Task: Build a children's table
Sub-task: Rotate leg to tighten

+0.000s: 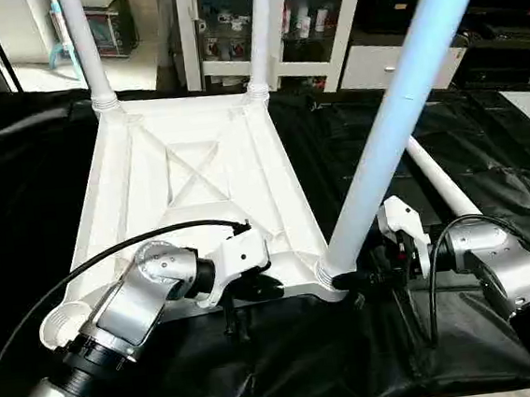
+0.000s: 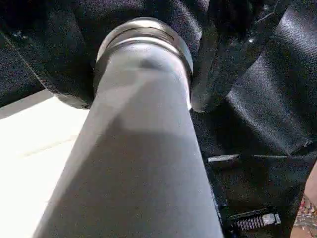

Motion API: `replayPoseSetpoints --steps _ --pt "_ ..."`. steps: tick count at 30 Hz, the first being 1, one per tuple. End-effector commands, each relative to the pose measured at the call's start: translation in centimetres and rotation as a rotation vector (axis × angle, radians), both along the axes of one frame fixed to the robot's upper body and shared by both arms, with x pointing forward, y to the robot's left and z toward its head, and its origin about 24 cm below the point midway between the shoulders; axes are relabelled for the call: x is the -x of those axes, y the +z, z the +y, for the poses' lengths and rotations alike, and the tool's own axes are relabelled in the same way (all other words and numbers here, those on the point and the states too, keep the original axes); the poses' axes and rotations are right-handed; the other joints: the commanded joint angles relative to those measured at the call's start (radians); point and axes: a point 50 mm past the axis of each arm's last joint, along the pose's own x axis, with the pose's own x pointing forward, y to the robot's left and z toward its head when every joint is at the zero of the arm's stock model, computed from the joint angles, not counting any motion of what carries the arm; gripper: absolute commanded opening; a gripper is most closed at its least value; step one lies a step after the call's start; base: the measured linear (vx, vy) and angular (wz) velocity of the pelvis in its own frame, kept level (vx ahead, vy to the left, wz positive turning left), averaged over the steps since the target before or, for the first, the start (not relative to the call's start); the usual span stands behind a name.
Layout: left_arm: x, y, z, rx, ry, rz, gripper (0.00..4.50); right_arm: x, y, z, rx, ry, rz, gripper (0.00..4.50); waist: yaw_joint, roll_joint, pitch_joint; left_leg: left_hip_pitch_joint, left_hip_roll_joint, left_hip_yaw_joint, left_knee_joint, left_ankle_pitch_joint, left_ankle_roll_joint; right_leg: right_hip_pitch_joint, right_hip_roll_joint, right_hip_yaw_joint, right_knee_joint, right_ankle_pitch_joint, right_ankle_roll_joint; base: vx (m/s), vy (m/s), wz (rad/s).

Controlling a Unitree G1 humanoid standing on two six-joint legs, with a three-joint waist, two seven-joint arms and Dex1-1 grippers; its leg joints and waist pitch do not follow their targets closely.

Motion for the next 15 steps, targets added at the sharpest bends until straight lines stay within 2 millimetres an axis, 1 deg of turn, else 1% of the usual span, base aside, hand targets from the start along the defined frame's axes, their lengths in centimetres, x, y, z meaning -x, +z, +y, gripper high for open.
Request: replayPoseSetpoints --steps 1,2,3,4,5,6,7,8,9,10,11,12,13,14,15 --pt "0.9 -0.9 -0.8 -0.021 -0.071 0.048 0.0 0.1 -0.2 0.1 -0.005 -0.006 0.002 2.72 -0.008 0.005 -0.06 0.01 0.046 -0.01 -0.079 -0.225 0.017 0.045 -0.059 0.051 -0.062 -0.276 -0.199 0.0 0.0 0.0" --pt "0.9 -0.9 -0.8 -0.025 -0.066 0.049 0.0 0.1 -0.3 0.1 -0.01 -0.018 -0.002 2.72 -0.008 0.008 -0.06 0.01 0.046 -0.01 -0.08 -0.228 0.014 0.045 -0.059 0.051 -0.062 -0.274 -0.2 0.0 0.0 0.0" --pt "0.7 -1.0 -0.7 -0.027 -0.037 0.05 0.0 -0.3 -0.7 0.1 0.001 -0.11 -0.017 2.72 -0.009 0.01 -0.059 0.01 0.046 -0.01 -0.08 -0.23 0.011 0.044 -0.059 0.052 -0.062 -0.273 -0.2 0.0 0.0 0.0" --pt "0.3 -1.0 -0.7 -0.023 -0.002 0.043 0.0 -0.7 -1.1 0.0 0.015 -0.18 -0.027 2.72 -0.013 0.012 -0.056 0.01 0.045 -0.011 -0.083 -0.249 0.004 0.044 -0.058 0.051 -0.065 -0.292 -0.198 0.0 0.0 0.0" --pt "0.3 -1.0 -0.7 -0.022 0.001 0.043 0.0 -0.7 -1.1 0.0 0.016 -0.185 -0.028 2.72 -0.017 0.011 -0.054 0.009 0.045 -0.012 -0.084 -0.267 -0.003 0.044 -0.058 0.05 -0.068 -0.317 -0.192 0.0 0.0 0.0" --pt "-0.5 -0.8 -0.8 -0.009 0.086 0.025 0.0 -1.3 -2.1 0.0 0.049 -0.316 -0.033 2.72 -0.024 0.011 -0.053 0.012 0.043 -0.015 -0.084 -0.313 -0.016 0.042 -0.06 0.048 -0.074 -0.381 -0.175 0.0 0.0 0.0" --pt "-0.8 -0.8 -0.9 -0.003 0.119 0.014 0.0 -1.4 -2.4 0.0 0.063 -0.364 -0.032 2.72 -0.032 0.009 -0.049 0.016 0.041 -0.017 -0.086 -0.348 -0.029 0.037 -0.058 0.045 -0.084 -0.448 -0.154 0.0 0.0 0.0" --pt "-1.7 -0.6 -1.2 0.015 0.208 -0.008 0.0 -1.6 -3.1 0.3 0.059 -0.465 -0.002 2.71 -0.036 0.008 -0.048 0.017 0.039 -0.021 -0.085 -0.373 -0.038 0.037 -0.061 0.042 -0.09 -0.512 -0.13 0.0 0.0 0.0" --pt "-1.8 -0.6 -1.2 0.017 0.216 -0.01 0.0 -1.6 -3.2 0.3 0.058 -0.473 0.001 2.71 -0.04 0.008 -0.049 0.017 0.038 -0.023 -0.085 -0.386 -0.041 0.037 -0.061 0.04 -0.093 -0.536 -0.119 -0.052 0.002 -0.04" --pt "-2.2 -0.5 -1.4 0.026 0.261 -0.014 0.0 -1.8 -3.4 0.6 0.053 -0.521 0.016 2.7 -0.043 0.008 -0.049 0.018 0.038 -0.025 -0.085 -0.398 -0.042 0.036 -0.063 0.037 -0.098 -0.559 -0.108 -0.051 0.006 -0.05" --pt "-2.5 -0.4 -1.5 0.034 0.299 -0.015 0.0 -1.9 -3.6 0.8 0.05 -0.56 0.026 2.7 -0.051 0.007 -0.048 0.017 0.038 -0.027 -0.083 -0.413 -0.042 0.033 -0.063 0.034 -0.104 -0.589 -0.089 -0.051 0.006 -0.05" --pt "-2.9 -0.4 -1.8 0.044 0.355 -0.014 0.0 -2.1 -4.0 1.5 0.045 -0.638 0.051 2.7 -0.057 0.006 -0.048 0.018 0.036 -0.031 -0.082 -0.427 -0.04 0.032 -0.064 0.029 -0.11 -0.619 -0.076 0.0 0.0 0.0" --pt "-3.6 -0.2 -2.6 0.05 0.451 -0.018 0.0 -2.5 -4.7 2.7 0.051 -0.771 0.084 2.7 -0.059 0.012 -0.049 0.016 0.035 -0.033 -0.082 -0.429 -0.041 0.033 -0.064 0.029 -0.109 -0.619 -0.075 0.0 0.0 0.0" --pt "-3.9 -0.1 -3.1 0.05 0.483 -0.027 0.0 -2.8 -4.9 3.3 0.059 -0.855 0.089 2.7 -0.071 0.011 -0.048 0.016 0.033 -0.037 -0.081 -0.443 -0.054 0.028 -0.063 0.02 -0.116 -0.647 -0.059 0.0 0.0 0.0" --pt "-4.1 0.0 -3.4 0.055 0.503 -0.032 0.0 -3.1 -5.0 3.6 0.055 -0.926 0.09 2.7 -0.077 0.01 -0.049 0.015 0.033 -0.041 -0.082 -0.451 -0.056 0.031 -0.064 0.016 -0.117 -0.653 -0.054 0.0 0.0 0.0"
